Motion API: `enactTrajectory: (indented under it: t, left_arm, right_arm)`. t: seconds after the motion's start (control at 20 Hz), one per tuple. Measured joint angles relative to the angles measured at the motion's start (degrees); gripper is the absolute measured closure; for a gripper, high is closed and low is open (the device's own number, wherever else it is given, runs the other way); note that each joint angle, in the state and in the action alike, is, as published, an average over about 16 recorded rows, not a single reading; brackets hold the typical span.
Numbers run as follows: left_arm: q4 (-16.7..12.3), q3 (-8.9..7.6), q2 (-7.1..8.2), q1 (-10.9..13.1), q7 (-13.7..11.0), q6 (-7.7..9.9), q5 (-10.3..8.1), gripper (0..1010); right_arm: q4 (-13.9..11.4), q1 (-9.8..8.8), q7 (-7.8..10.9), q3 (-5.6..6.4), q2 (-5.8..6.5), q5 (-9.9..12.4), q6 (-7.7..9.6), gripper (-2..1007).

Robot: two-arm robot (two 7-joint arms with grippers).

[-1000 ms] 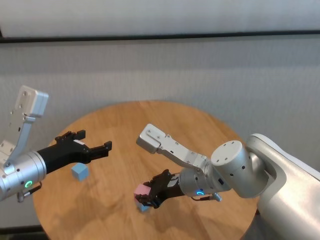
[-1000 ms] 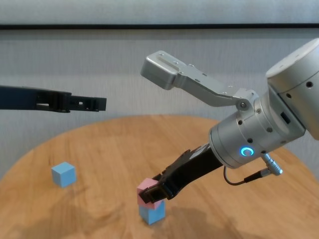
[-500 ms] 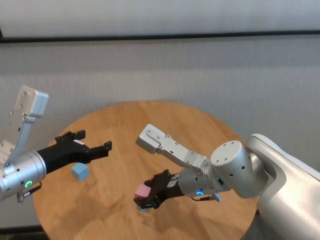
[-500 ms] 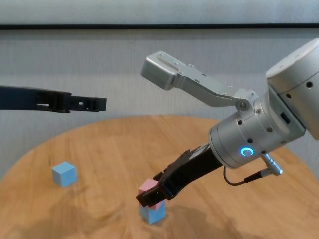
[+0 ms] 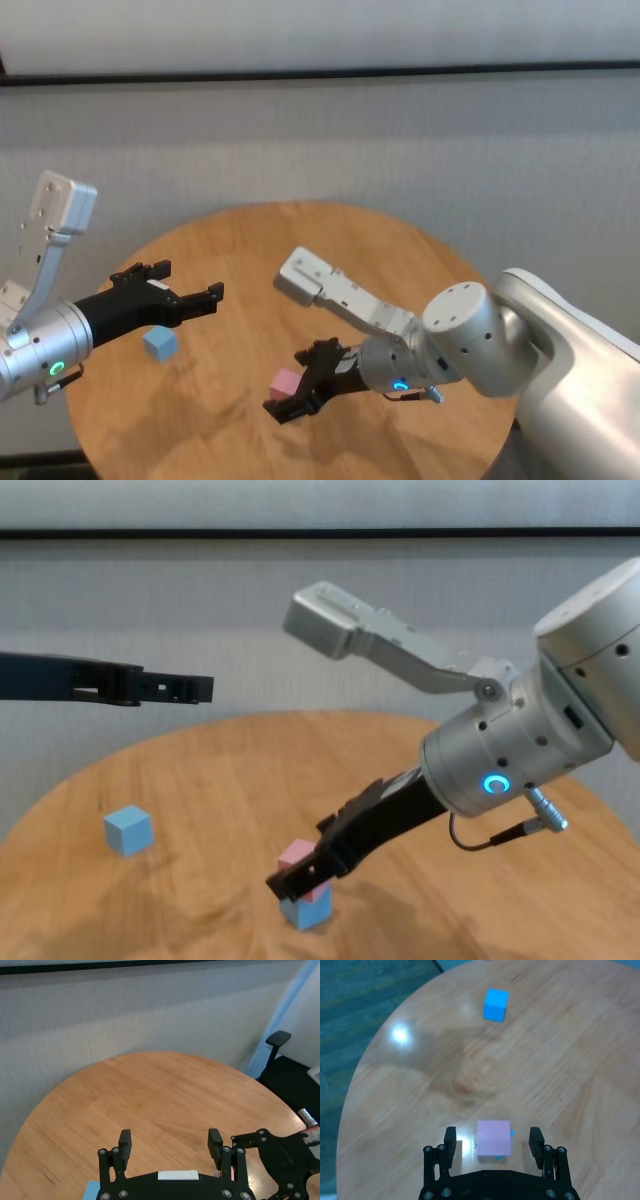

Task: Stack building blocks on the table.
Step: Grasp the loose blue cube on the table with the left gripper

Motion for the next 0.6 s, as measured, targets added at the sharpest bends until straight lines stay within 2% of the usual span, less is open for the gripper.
enactTrajectory:
  t: [0.15,0.25,0.35,0.6]
  left_arm:
    - [0.0,0.0,0.0,0.0,0.0,0.0,0.0,7]
    - [0.0,0.0,0.0,0.0,0.0,0.0,0.0,7]
    - [0.0,0.0,0.0,0.0,0.0,0.0,0.0,7]
    - [0.0,0.0,0.0,0.0,0.0,0.0,0.0,7]
  right_arm:
    - [-1.08,-0.66,-0.82,1.14,0.44,0.8,-0.94,81]
    - [-2.04,-1.36,-2.09,2.37,0.74,1.48,-1.95,49]
    - [-3.1,-2.21,-3.88,3.89,0.99,2.14,-3.21,27]
    - [-5.53,-4.6,-10.18,8.12,1.53,2.36,-7.46,1]
